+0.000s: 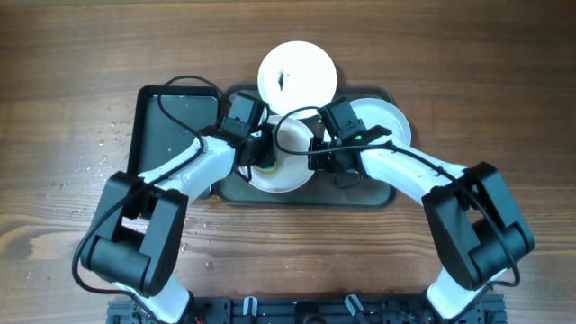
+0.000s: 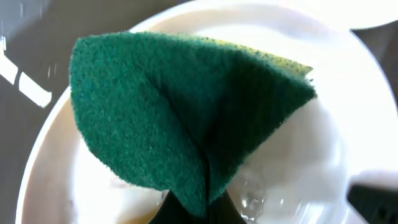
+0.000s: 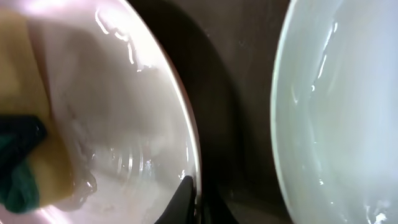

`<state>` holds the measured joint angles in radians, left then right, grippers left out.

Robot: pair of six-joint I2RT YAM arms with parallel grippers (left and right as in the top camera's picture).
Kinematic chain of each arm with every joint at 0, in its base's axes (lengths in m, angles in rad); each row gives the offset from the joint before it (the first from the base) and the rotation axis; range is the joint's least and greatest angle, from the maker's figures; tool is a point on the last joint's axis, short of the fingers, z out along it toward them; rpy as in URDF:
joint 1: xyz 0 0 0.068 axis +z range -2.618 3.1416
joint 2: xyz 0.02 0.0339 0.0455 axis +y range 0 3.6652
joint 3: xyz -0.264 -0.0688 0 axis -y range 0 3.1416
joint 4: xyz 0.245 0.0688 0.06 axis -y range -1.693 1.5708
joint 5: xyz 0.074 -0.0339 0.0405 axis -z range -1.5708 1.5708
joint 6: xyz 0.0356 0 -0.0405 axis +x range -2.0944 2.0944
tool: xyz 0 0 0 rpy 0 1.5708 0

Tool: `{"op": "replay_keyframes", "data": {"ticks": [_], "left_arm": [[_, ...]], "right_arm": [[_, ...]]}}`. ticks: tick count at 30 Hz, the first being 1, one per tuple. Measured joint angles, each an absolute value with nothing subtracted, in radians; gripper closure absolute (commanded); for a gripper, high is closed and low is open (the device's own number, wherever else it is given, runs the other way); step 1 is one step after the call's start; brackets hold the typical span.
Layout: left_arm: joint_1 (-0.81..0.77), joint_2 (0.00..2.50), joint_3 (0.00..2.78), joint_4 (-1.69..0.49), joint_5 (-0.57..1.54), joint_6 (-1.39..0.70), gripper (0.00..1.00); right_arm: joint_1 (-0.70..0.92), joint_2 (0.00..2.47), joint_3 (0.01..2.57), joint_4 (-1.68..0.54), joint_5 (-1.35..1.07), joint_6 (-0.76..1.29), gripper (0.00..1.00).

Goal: Clean dirty plates on tray and stack at the side
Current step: 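Scrub the lower plate's dirt with the sponge while right gripper holds it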

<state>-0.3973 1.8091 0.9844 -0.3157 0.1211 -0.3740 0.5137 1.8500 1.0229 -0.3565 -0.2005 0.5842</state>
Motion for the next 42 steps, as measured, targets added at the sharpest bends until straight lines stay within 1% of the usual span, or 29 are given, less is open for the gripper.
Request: {"op": "replay_keyframes", "data": {"ticks": [9,15,23,29,32,37,42], "left_arm": [[-0.401,1.818,0.982,-0.233,0.075,-0.368,0.96],[-0.401,1.813,0.977,-0.14,0.064,-0.367,0.96],[-0.399,1.624,0.978,-0.15,0.022,-0.367,0.96],[-0.399,1.625,0.979,-0.307,0.019,-0.366,0.96],[-0.399,1.637,0.975,-0.298,0.019,-0.366,0.96],[-0.399,1.697,0.936,-0.2,0.019,-0.364,0.96],[-0.411,1.757,0.902,-0.188,0.013,-0.391,0.96]], "right_arm": [[0.514,1.85,1.023,-0.35,-0.201,0.598,0.96],[0.514,1.85,1.023,-0.346,-0.202,0.598,0.96],[0.519,1.85,1.023,-0.357,-0.22,0.589,0.96],[0.519,1.85,1.023,-0.357,-0.221,0.589,0.96],[0.519,1.85,1.023,-0.356,-0.221,0.589,0.96],[0.519,1.85,1.023,-0.356,-0.221,0.589,0.95],[0.519,1.85,1.023,-0.356,-0.221,0.589,0.96]]}}
